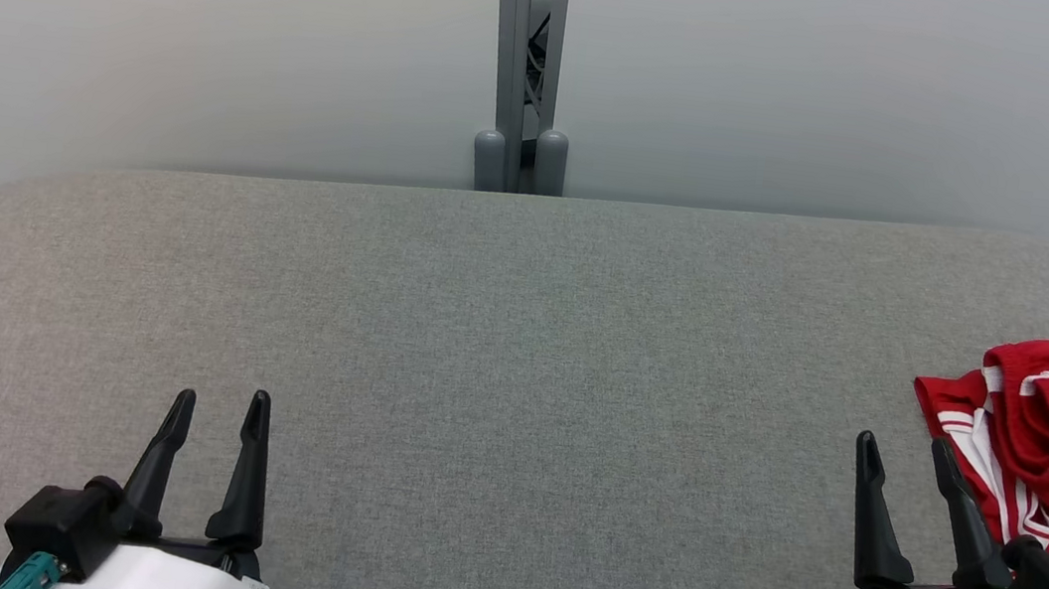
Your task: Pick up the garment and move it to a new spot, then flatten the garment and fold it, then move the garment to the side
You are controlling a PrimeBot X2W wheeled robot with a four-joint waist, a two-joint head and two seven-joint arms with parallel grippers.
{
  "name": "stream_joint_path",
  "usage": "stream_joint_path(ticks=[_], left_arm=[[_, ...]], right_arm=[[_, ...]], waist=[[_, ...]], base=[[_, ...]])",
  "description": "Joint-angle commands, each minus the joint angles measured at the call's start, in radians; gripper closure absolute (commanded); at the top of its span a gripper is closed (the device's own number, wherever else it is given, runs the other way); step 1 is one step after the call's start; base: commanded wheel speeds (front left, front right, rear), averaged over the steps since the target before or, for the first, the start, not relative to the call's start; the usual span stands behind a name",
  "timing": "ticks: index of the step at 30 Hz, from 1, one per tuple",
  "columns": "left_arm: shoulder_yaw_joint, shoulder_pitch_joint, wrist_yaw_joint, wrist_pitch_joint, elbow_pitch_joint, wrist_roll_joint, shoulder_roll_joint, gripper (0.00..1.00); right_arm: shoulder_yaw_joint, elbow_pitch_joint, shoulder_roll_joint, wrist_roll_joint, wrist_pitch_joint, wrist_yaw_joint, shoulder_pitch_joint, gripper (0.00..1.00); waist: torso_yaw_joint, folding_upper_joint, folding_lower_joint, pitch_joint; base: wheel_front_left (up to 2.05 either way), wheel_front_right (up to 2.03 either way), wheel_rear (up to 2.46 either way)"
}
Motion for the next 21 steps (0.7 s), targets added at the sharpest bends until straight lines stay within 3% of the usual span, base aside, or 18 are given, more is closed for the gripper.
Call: stream_joint_path(ticks=[1,2,3,7,21], left_arm=[[-0.001,-0.002,-0.004,-0.001,0.002,-0.009,0.005,0.00],[0.000,-0.004,-0.004,-0.001,-0.001,-0.010,0.005,0.00],[-0.001,0.000,0.000,0.000,-0.001,-0.008,0.000,1.00],[-0.002,0.015,-0.001,0.002,0.029,-0.016,-0.006,1.00],[-0.009,-0.020,-0.014,0.033,0.039,-0.250,-0.004,1.00]], right_arm=[[0.000,0.004,-0.003,0.002,-0.004,0.000,0.000,0.00],[0.000,0.003,-0.003,0.002,-0.004,0.000,-0.001,0.00],[0.001,0.001,0.000,0.000,0.000,0.000,0.000,1.00],[0.000,0.029,0.008,0.009,0.007,0.000,0.021,1.00],[-0.067,0.046,0.003,0.253,0.114,0.000,-0.010,1.00]], waist=[[0.001,-0.0001,0.0000,0.001],[0.001,-0.0001,0.0000,0.001],[0.001,-0.0001,0.0000,0.001],[0.001,-0.0001,0.0000,0.001],[0.002,-0.0001,0.0000,0.004]], base=[[0.00,0.00,0.00],[0.00,0.00,0.00],[0.00,0.00,0.00],[0.00,0.00,0.00],[0.00,0.00,0.00]])
